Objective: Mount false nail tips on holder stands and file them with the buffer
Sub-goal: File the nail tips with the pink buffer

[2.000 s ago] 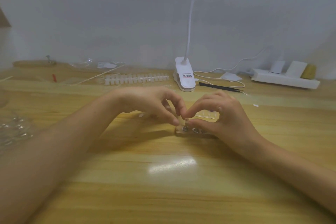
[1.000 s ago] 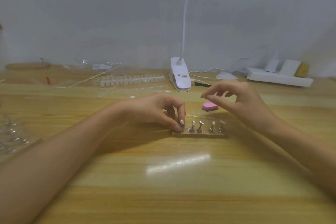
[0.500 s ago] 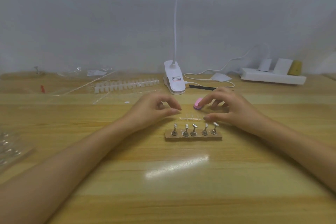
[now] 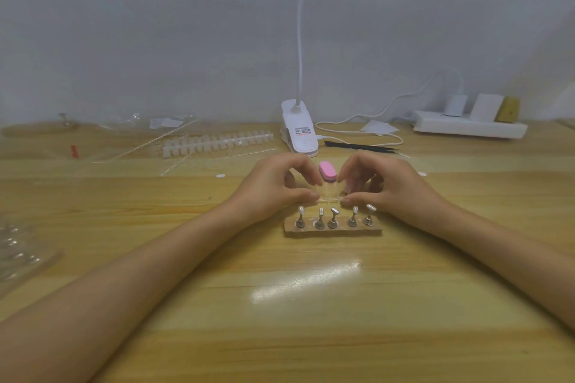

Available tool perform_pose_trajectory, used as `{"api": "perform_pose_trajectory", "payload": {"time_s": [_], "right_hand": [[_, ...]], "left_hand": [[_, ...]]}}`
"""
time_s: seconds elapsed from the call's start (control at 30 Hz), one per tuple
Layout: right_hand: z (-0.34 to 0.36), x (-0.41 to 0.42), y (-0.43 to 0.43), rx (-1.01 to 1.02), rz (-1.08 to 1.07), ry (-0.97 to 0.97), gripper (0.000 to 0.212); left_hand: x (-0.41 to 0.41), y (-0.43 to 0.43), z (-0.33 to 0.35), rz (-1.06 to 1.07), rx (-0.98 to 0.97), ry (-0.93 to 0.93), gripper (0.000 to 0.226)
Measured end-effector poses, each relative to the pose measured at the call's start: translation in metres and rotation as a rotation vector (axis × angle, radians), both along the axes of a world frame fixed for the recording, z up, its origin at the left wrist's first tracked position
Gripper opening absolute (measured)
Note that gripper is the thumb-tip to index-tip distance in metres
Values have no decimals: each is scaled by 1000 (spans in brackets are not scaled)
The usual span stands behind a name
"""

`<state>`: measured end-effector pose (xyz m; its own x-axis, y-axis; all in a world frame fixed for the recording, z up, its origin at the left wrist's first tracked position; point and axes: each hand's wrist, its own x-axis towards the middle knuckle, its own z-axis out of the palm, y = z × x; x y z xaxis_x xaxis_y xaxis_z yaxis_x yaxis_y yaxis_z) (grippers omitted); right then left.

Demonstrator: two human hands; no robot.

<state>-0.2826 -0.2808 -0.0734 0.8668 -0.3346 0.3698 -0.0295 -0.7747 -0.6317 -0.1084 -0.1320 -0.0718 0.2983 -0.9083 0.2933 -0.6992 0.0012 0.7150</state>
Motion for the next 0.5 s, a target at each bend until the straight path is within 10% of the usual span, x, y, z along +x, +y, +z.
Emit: {"api": "perform_pose_trajectory", "payload": {"time_s": [0.5], "right_hand": [[-3,1,0,-63,-8,-42,26]], "left_hand": [[-1,8,-1,14,-288,-616,16]]}}
